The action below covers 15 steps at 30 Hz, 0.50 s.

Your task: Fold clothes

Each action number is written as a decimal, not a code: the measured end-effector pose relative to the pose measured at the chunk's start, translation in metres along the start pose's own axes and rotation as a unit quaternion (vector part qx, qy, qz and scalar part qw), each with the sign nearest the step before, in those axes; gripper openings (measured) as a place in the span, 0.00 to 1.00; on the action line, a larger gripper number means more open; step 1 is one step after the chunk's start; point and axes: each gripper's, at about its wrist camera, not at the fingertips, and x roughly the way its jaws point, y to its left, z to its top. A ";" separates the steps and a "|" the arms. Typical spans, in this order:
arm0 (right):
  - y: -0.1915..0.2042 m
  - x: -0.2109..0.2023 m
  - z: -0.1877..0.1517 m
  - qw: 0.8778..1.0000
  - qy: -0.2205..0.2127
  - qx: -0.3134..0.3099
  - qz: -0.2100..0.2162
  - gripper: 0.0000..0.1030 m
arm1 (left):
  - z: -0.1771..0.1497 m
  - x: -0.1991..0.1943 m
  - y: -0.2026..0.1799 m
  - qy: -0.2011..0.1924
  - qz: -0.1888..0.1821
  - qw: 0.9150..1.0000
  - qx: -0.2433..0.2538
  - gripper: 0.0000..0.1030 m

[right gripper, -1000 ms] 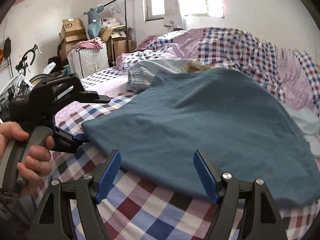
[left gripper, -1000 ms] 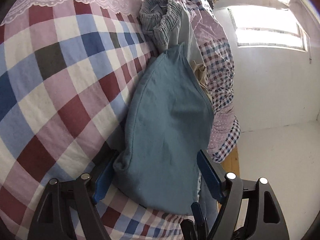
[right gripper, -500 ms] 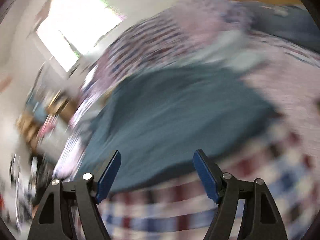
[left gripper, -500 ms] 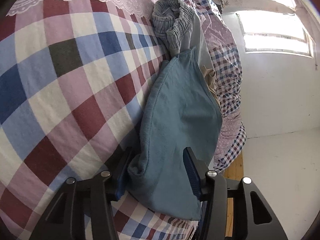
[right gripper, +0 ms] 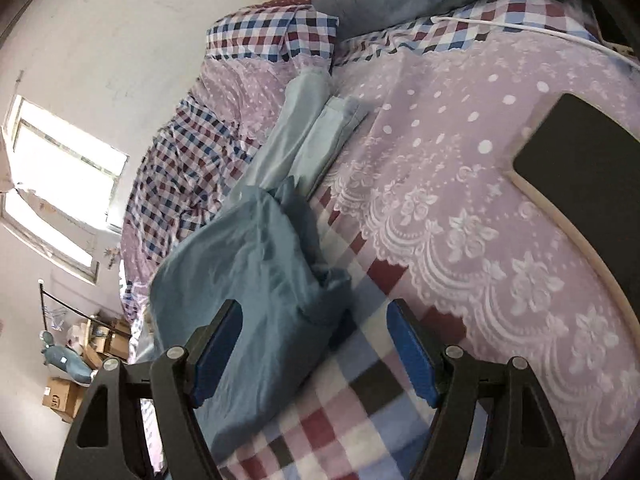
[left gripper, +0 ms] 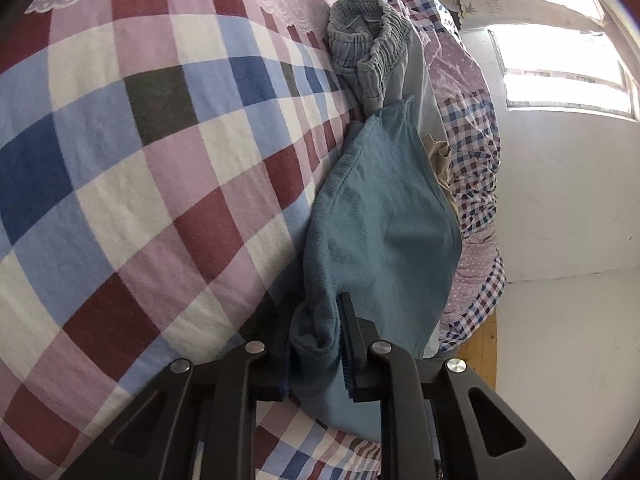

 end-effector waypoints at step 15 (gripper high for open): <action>0.020 -0.028 0.034 0.989 -0.077 -0.080 -0.100 0.00 | 0.001 -0.002 0.002 0.000 0.004 1.000 0.009 0.09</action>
